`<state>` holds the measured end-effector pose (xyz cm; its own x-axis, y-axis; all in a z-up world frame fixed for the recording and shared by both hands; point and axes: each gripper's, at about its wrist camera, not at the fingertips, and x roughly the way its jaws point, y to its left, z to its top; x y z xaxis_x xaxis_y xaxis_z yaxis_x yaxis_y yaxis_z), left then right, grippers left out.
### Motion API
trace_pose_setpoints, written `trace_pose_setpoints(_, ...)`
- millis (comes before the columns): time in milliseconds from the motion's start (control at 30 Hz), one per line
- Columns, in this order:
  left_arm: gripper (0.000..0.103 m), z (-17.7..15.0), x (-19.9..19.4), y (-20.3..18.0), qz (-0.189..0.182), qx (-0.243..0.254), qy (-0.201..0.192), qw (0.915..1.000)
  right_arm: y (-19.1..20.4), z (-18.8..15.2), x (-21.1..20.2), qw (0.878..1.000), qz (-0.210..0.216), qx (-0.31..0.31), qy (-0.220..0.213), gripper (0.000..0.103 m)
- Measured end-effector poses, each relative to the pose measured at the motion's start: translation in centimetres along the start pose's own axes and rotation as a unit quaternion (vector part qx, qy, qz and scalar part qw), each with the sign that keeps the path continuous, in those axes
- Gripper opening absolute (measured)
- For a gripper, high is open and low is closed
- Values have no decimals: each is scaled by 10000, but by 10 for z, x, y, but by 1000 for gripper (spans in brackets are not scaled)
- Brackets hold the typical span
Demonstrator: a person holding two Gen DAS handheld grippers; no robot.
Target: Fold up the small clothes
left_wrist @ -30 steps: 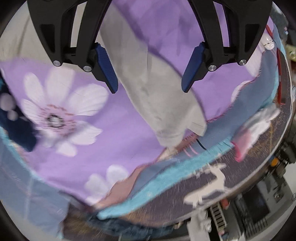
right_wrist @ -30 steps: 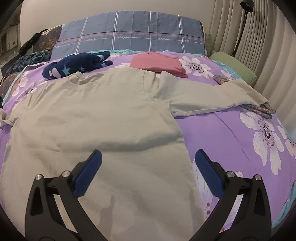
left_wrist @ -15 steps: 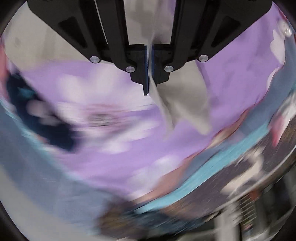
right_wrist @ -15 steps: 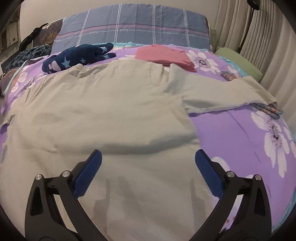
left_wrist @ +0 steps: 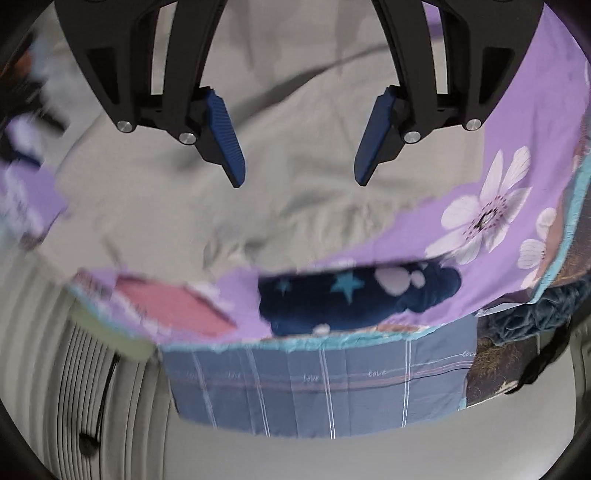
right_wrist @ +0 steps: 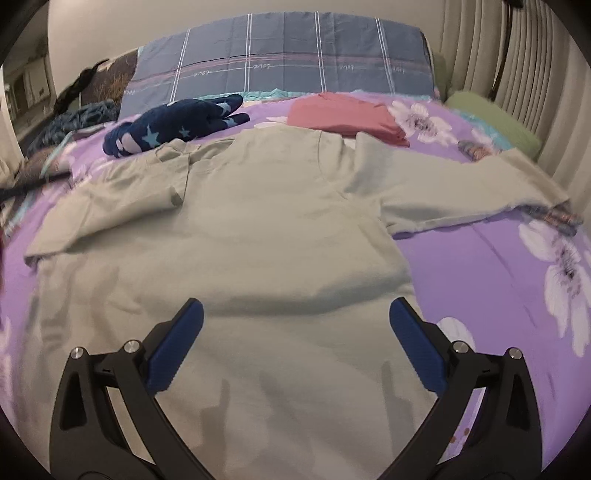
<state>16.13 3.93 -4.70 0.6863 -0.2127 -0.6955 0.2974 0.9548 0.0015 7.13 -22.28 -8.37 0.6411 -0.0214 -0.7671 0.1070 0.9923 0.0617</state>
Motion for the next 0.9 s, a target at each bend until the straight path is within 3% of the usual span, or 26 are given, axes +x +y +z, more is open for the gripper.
trace_pose_setpoints(100, 70, -20, 3, 24, 445, 57, 83, 9990, 1, 12, 5, 9982, 596, 64, 42, 93)
trace_pose_setpoints(233, 76, -48, 2, 44, 479, -276, 284, 9981, 20, 35, 23, 9914, 1279, -249, 112, 50)
trace_pose_setpoints(267, 76, -52, 4, 47, 494, -282, 343, 9978, 30, 45, 33, 9876, 1515, -364, 171, 46)
trace_pose_setpoints(400, 78, -73, 8, 62, 1102, -351, 493, 9921, 60, 72, 69, 9780, 1954, -459, 561, 46)
trace_pose_setpoints(600, 82, -91, 7, 96, 1425, -991, 643, 9827, 92, 86, 120, 9725, 2044, -400, 1042, 51)
trace_pose_setpoints(700, 87, -98, 5, 103, 1494, -1098, 627, 9807, 103, 87, 132, 9727, 2083, -348, 965, 51)
trace_pose_setpoints(767, 88, -101, 6, 107, 1452, -1216, 660, 9797, 112, 90, 136, 9692, 2220, -459, 965, 11)
trace_pose_setpoints(833, 88, -104, 7, 106, 1434, -1303, 668, 9788, 118, 96, 131, 9681, 2296, -486, 871, 5)
trace_pose_setpoints(900, 88, -106, 5, 105, 1432, -1333, 646, 9785, 111, 105, 110, 9688, 2396, -408, 482, 2)
